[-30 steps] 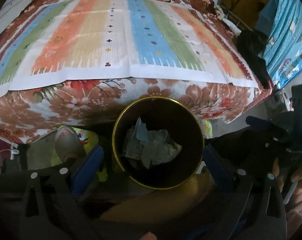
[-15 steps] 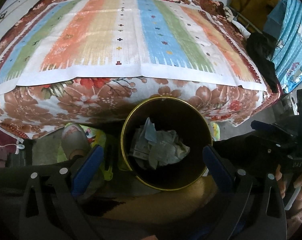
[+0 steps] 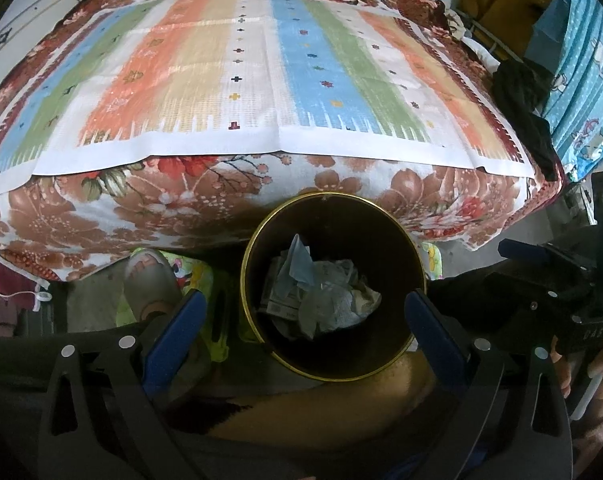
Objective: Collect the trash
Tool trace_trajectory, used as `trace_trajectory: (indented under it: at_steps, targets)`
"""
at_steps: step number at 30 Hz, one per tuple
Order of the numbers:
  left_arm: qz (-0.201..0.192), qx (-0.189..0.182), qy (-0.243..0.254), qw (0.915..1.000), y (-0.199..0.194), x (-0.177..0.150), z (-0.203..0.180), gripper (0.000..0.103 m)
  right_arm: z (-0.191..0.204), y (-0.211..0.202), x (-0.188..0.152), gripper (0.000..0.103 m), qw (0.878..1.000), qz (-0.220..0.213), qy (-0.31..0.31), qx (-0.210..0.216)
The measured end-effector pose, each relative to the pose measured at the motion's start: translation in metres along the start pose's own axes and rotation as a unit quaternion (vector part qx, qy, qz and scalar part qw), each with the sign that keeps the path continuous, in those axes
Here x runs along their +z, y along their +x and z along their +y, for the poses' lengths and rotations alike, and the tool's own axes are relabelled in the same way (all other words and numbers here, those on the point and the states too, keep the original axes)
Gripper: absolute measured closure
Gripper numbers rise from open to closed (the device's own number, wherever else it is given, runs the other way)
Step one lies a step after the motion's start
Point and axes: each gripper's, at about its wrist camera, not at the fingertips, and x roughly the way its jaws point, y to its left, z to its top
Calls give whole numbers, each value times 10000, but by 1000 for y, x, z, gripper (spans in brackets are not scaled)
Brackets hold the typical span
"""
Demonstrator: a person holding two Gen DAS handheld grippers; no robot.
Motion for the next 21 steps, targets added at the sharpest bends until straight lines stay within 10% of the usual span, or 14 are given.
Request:
trace_trajectory:
  at_steps: [21]
  targets:
    - [18,-8,4,10000,1,0,1,6,2,2,0,9,10000,4,-12,-32]
